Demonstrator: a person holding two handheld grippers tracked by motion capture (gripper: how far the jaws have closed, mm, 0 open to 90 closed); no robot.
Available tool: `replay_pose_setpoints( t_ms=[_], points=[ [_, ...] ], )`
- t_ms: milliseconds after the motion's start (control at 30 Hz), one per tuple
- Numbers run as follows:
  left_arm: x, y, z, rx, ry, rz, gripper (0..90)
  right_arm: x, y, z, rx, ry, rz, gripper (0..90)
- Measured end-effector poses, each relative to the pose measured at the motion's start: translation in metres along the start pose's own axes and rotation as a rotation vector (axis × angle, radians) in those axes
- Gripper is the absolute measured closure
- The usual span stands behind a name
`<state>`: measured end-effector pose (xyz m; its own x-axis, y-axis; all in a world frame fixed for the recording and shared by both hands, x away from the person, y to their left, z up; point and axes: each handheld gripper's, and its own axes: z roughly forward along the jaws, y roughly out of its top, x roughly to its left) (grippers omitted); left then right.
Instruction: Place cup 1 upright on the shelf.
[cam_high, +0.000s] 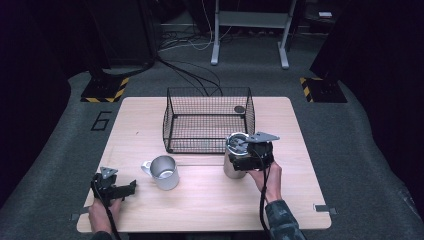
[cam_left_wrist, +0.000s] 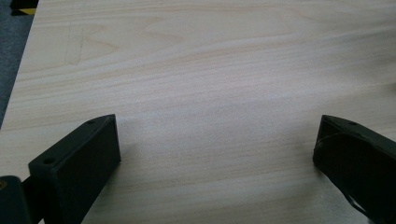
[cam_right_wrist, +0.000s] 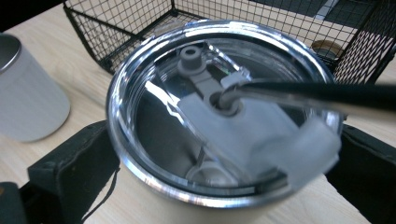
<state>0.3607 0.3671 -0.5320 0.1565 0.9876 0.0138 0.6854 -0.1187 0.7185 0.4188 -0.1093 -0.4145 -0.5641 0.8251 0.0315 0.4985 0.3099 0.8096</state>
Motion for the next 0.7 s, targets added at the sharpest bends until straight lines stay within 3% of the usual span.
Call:
replay_pose_setpoints(
  t_ms=[100, 167, 333, 500, 700],
  points=[
    [-0.0003, 0.0003, -0.0011, 0.013, -0.005, 0.000, 0.5, 0.0001, 0.0020, 0.0059, -0.013, 0.005, 0.025, 1.0],
    [-0.0009, -0.0001, -0.0003, -0.003, 0.005, 0.006, 0.5, 0.0013, 0.0035, 0.0088, -0.010, -0.002, 0.024, 1.4],
    [-0.0024, 0.0000, -0.0005, -0.008, 0.017, 0.016, 0.5, 0.0011, 0.0042, 0.0107, -0.018, -0.004, 0.014, 2.2],
    [-0.0006, 0.0011, 0.0006, 0.008, -0.010, 0.000, 0.5, 0.0014, 0.0050, 0.0106, -0.021, -0.012, -0.007, 2.9],
    [-0.0011, 0.0013, 0.0013, 0.001, -0.007, 0.003, 0.5, 0.0014, 0.0060, 0.0092, -0.010, -0.010, -0.017, 3.4]
  ],
)
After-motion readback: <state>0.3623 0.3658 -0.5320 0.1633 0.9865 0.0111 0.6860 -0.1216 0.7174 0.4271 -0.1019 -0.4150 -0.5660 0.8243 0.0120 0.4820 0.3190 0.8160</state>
